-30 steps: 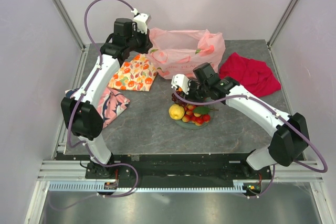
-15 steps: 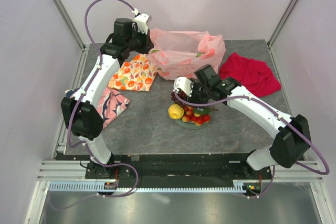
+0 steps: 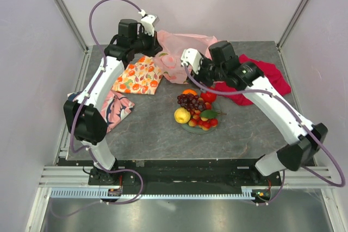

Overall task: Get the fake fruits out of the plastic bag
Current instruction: Place the fake fruit on the plate, then adjust the plastic bag at the center of the board.

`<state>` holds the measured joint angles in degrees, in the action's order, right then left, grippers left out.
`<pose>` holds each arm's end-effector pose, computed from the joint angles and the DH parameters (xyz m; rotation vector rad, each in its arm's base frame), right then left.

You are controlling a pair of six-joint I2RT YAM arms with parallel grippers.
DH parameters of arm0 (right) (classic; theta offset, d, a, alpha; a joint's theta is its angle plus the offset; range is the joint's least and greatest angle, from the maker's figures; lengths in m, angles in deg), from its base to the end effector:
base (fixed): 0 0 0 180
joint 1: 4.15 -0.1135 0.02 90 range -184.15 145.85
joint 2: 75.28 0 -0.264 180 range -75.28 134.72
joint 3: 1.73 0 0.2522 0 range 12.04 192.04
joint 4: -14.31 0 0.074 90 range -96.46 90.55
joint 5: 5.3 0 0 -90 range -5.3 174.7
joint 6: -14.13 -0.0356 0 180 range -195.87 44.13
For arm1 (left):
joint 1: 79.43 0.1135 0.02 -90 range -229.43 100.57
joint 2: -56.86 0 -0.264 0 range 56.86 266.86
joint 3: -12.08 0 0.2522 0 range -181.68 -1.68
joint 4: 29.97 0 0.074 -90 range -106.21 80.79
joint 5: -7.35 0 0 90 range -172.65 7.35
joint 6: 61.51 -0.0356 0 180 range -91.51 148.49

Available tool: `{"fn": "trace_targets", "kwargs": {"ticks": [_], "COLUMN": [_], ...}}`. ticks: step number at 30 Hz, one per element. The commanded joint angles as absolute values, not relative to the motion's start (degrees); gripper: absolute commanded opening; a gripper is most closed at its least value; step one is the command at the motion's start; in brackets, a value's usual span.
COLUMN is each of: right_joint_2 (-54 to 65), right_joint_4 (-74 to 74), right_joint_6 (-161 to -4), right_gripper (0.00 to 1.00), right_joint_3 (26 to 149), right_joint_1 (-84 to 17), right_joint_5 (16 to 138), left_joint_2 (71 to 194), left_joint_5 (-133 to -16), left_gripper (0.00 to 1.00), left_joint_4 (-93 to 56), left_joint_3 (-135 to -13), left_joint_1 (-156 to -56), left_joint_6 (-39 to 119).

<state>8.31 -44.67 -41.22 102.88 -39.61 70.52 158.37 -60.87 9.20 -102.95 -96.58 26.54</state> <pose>0.2487 0.1878 0.3996 -1.3857 1.7402 0.2838 0.3921 -0.1348 0.3848 0.5741 1.9443 -0.5513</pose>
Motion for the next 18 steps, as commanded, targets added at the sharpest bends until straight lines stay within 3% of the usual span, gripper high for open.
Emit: {"fn": "trace_targets", "kwargs": {"ticks": [1, 6, 10, 18], "right_joint_2": [16.19, 25.68, 30.44, 21.06], "right_joint_4": [-36.73, -30.94, -29.86, -34.61], "right_joint_6": [-49.76, -57.58, -56.02, -50.12], "right_gripper": [0.67, 0.51, 0.41, 0.36], "right_joint_3": [110.11, 118.2, 117.6, 97.66], "right_joint_1": [-35.27, -29.2, -28.14, -28.14], "right_joint_5": [68.62, 65.54, 67.29, 71.69], "left_joint_2": [156.88, 154.16, 152.57, 148.8], "left_joint_5": [-56.55, -52.68, -52.24, -48.73], "left_gripper": [0.02, 0.02, 0.01, 0.01], "left_joint_4": [9.01, 9.19, 9.19, 11.65], "left_joint_3": [-102.32, -96.44, -93.09, -88.0], "left_joint_1": [-96.66, -96.84, -97.01, -97.1], "left_joint_6": [27.96, 30.07, 30.16, 28.58]}}
